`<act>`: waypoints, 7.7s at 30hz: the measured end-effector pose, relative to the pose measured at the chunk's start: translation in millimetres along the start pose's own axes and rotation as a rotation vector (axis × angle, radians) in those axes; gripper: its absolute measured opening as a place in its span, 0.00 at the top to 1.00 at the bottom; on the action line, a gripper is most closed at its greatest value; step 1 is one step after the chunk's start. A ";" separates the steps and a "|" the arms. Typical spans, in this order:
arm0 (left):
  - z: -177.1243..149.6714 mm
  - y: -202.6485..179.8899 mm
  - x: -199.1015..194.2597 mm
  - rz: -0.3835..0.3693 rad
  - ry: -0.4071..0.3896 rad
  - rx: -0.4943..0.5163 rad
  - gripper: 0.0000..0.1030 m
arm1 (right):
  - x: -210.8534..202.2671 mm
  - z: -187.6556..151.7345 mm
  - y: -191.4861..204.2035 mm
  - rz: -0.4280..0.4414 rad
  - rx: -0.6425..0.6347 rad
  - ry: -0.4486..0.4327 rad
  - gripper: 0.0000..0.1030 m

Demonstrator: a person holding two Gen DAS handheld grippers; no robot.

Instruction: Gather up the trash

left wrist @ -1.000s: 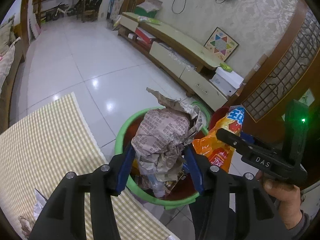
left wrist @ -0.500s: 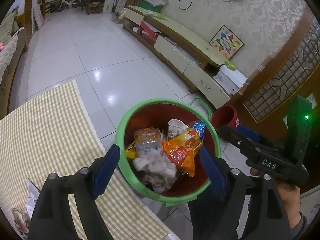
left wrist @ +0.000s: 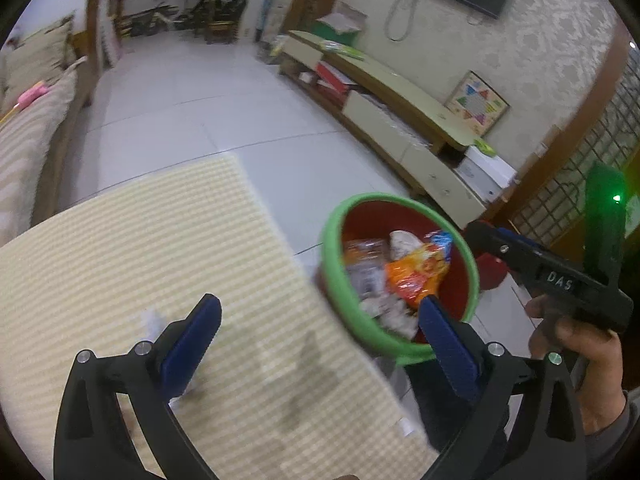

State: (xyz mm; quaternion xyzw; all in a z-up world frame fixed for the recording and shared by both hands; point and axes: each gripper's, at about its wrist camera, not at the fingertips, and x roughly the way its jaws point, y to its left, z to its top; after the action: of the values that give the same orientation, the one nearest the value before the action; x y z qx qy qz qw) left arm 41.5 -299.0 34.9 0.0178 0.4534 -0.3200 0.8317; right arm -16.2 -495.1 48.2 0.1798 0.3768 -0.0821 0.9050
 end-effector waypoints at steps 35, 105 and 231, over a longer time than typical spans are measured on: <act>-135.5 171.7 -48.4 0.176 0.015 -0.237 0.08 | 88.3 -81.8 213.3 0.244 -0.251 0.246 0.05; -53.9 86.4 -54.3 0.124 -0.066 -0.061 0.64 | 26.4 -35.3 139.0 0.150 -0.200 0.108 0.57; -94.1 158.6 -152.6 0.376 -0.204 -0.253 0.08 | -7.0 -53.4 195.5 0.065 -0.216 -0.015 0.05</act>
State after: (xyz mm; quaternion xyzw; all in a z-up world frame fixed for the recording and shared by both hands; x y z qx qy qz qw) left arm -0.1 -64.2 55.0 -0.0348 0.3924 -0.1002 0.9136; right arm -0.5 -294.1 69.9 0.0929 0.3707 -0.0128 0.9240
